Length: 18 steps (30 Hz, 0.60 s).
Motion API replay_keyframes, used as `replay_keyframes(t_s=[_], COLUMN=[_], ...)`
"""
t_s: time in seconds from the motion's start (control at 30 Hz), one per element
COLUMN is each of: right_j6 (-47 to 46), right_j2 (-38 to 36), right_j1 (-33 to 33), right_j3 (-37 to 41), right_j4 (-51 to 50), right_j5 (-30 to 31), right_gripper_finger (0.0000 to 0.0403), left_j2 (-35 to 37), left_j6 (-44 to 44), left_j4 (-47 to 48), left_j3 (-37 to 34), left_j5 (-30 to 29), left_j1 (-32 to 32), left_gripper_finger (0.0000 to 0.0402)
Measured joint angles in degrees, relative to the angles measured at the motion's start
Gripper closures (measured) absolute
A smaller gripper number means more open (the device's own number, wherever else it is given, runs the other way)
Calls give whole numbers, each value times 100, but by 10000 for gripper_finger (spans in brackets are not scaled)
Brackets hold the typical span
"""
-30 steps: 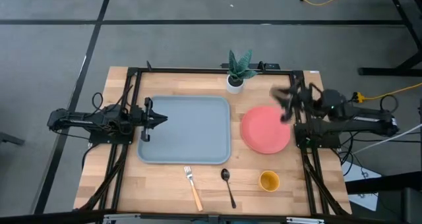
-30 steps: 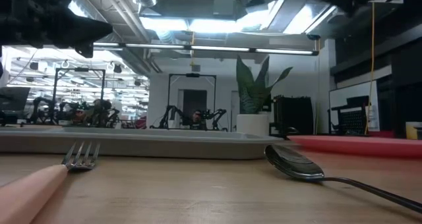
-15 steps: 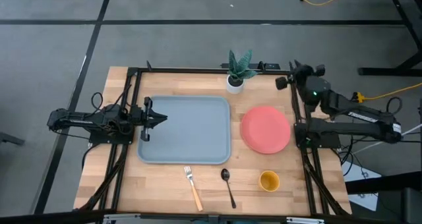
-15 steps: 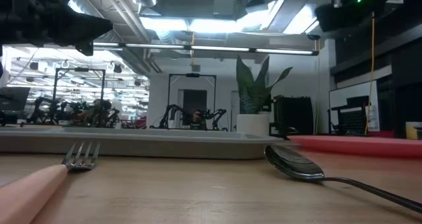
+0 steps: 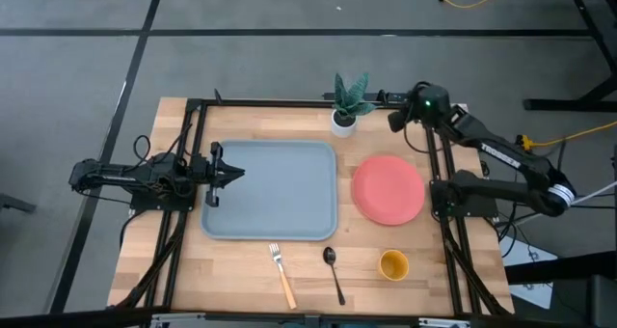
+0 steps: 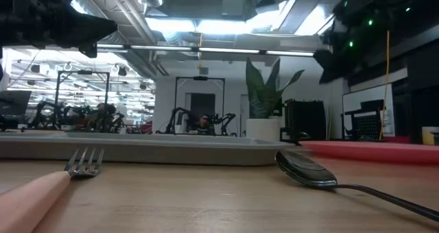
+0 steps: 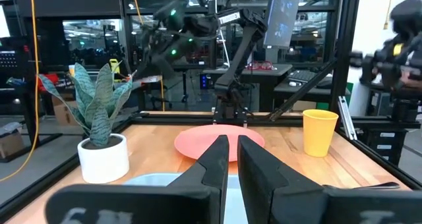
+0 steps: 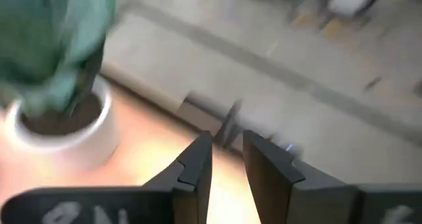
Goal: Pick and place plate/cup/fork/spoon on tray
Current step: Put the pink plate on the gray tray
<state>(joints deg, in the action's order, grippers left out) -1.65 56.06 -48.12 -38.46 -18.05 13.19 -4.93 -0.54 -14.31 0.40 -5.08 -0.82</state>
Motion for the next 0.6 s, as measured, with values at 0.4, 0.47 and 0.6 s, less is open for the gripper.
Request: replay_keyframes(t_s=[0.4,0.47,0.6], right_j6=[750,1090,1255], right_j2=[388,388,420], right_j1=[-661,-760,-782], right_j3=[2,18,128], right_j4=[-1092,-1145,-1422], right_j5=[-1216,-1626,-2385], right_gripper_finger=[311,311,311], left_j2=[0,0,0], left_j6=[20,20,46], left_j4=[7,7,9], left_j3=[0,0,0], left_j5=[2,2,2], left_j1=[-2,0,-2], left_gripper_finger=[374,374,374])
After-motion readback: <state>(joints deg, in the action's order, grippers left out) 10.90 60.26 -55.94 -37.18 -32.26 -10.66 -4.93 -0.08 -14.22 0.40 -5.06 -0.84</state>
